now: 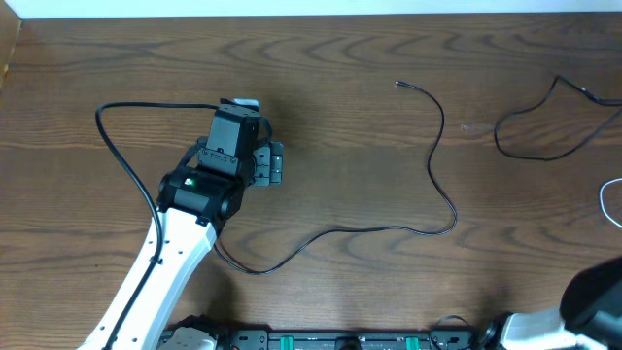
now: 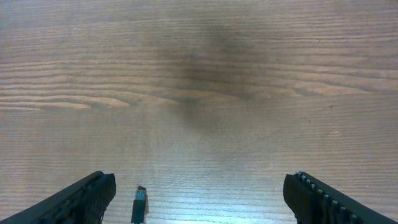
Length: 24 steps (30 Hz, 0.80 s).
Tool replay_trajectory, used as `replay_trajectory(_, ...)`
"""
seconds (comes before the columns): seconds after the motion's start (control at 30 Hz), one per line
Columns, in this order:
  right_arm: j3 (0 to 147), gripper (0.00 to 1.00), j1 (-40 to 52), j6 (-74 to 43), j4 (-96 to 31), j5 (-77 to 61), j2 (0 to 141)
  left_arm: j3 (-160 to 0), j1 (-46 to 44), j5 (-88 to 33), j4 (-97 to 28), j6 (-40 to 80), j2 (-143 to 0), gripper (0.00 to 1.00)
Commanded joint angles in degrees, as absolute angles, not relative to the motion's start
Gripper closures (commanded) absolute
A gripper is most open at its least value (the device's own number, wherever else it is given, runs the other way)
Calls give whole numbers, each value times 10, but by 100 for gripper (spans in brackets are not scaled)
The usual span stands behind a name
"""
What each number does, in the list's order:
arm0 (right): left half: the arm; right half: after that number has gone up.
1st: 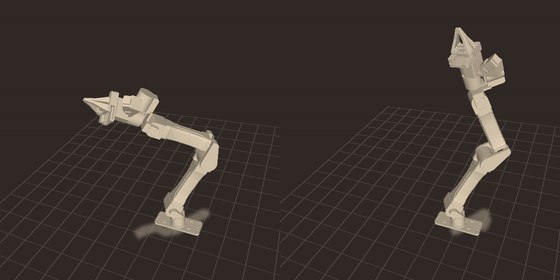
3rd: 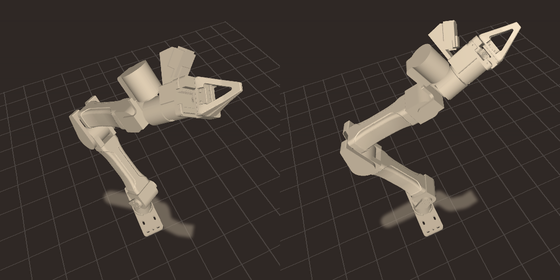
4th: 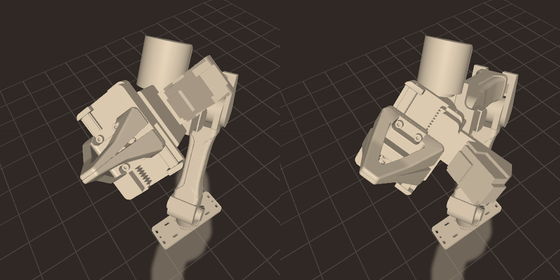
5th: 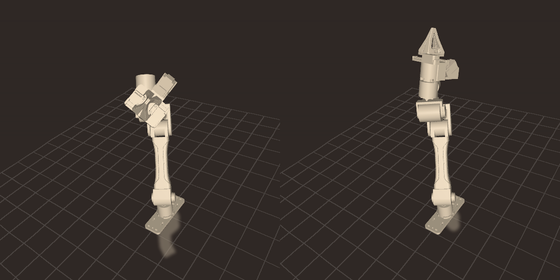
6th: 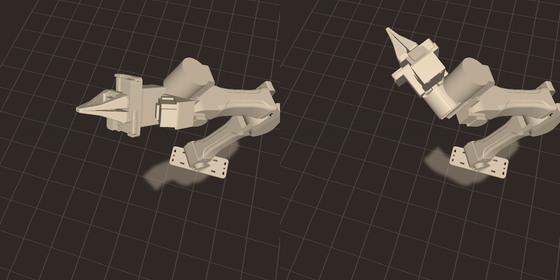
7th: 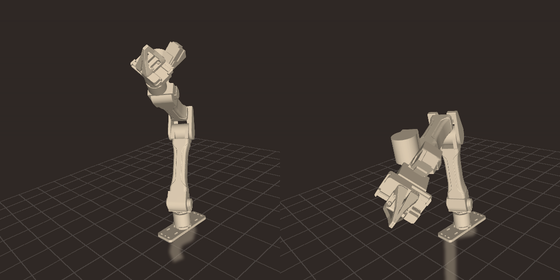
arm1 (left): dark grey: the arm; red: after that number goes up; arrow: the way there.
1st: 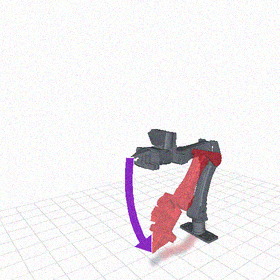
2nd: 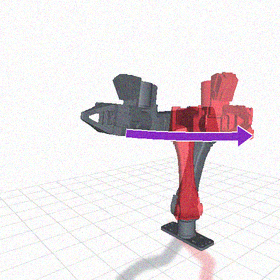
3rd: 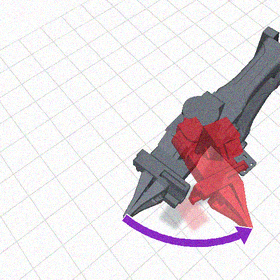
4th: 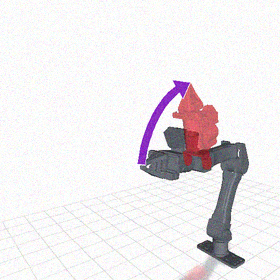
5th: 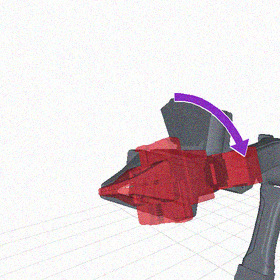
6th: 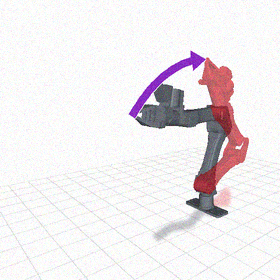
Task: Untangle cables
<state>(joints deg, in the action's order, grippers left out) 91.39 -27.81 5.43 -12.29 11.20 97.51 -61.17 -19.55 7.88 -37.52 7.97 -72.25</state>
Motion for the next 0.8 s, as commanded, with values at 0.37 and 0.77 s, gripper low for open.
replay_trajectory(0.37,920,95,-359,-77,-77,2,1165,-621,-193,84,-377,89,-722,9)
replay_trajectory(0.77,920,2,-401,-76,-157,-63,1169,-621,-193,84,-377,89,-722,9)
